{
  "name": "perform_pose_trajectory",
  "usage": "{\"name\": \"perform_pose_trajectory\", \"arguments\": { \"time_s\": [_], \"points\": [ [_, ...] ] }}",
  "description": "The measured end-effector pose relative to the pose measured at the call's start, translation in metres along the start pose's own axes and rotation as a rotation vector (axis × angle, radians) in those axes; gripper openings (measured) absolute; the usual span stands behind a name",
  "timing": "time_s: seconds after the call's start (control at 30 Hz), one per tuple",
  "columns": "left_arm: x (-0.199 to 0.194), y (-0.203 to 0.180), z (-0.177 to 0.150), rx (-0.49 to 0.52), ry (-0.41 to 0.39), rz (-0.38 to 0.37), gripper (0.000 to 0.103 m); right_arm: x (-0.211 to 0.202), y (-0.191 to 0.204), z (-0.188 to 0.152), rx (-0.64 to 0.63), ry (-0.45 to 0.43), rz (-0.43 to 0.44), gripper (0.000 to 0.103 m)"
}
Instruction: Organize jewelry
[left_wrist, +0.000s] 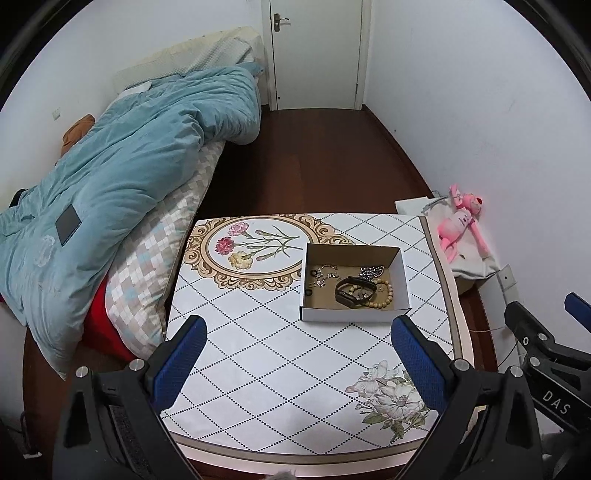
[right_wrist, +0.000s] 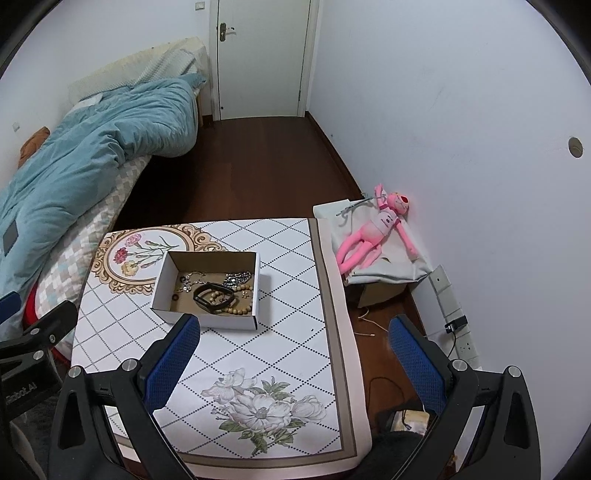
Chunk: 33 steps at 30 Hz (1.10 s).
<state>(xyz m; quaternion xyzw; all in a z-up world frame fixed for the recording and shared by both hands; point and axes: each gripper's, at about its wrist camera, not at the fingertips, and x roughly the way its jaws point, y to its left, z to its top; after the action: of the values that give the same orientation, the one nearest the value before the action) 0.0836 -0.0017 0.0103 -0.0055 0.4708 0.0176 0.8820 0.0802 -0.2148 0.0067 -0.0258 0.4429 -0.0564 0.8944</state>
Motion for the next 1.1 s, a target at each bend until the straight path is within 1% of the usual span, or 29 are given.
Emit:
{"name": "perform_pose_trajectory", "arguments": {
  "time_s": [0.23, 1.1],
  "points": [
    [0.0043, 0.0003, 0.0022, -0.003, 0.010, 0.002, 0.102, 0.0105, 0.0042, 0.0014, -0.007, 0.023, -0.004, 0.103],
    [0.0095, 0.0066, -0.0011, -0.014, 0.016, 0.014, 0.102, 0.0116, 0.0054, 0.0018, -0.013, 0.031, 0.003, 0.103]
  ]
}}
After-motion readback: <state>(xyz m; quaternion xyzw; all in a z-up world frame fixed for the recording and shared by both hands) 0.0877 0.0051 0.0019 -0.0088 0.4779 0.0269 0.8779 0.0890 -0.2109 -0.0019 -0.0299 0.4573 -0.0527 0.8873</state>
